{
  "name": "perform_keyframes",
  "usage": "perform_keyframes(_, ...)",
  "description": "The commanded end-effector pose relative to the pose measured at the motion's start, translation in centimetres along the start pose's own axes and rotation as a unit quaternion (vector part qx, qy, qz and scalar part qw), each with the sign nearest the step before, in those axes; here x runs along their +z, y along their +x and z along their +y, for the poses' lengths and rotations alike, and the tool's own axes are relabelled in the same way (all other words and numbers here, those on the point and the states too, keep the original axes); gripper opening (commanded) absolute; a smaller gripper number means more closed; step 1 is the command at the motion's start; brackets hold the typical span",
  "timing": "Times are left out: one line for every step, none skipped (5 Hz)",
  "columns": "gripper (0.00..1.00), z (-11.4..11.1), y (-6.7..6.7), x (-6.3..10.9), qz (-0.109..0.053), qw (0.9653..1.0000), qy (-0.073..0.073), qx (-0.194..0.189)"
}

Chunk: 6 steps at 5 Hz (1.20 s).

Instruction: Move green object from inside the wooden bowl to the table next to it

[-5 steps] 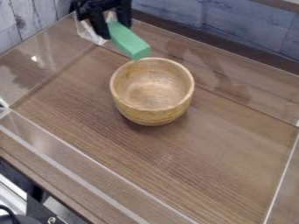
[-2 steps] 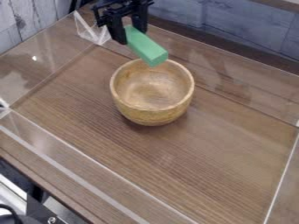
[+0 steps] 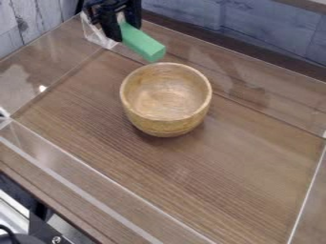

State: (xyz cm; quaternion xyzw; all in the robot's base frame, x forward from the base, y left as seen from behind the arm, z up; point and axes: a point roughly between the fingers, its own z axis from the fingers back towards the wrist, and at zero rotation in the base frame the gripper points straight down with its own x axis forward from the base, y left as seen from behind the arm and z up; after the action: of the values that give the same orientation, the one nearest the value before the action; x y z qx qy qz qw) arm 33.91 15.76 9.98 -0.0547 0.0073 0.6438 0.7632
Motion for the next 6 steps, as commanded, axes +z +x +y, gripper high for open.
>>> perform_keyframes(0.0, -0.6, 2.2, 1.5, -0.035, 0.998, -0.03, 0.043)
perform_keyframes(0.0, -0.4, 3.8, 0.4, -0.044, 0.9967, -0.03, 0.061)
perform_keyframes(0.0, -0.2, 5.2, -0.8, -0.052, 0.9955, -0.031, 0.074)
perform_keyframes(0.0, -0.3, 6.2, -1.4, -0.059, 0.9935, -0.031, 0.093)
perform_keyframes(0.0, -0.6, 6.8, -2.0, -0.065, 0.9915, -0.032, 0.108)
perform_keyframes(0.0, -1.0, 6.8, -2.5, -0.071, 0.9895, -0.032, 0.122)
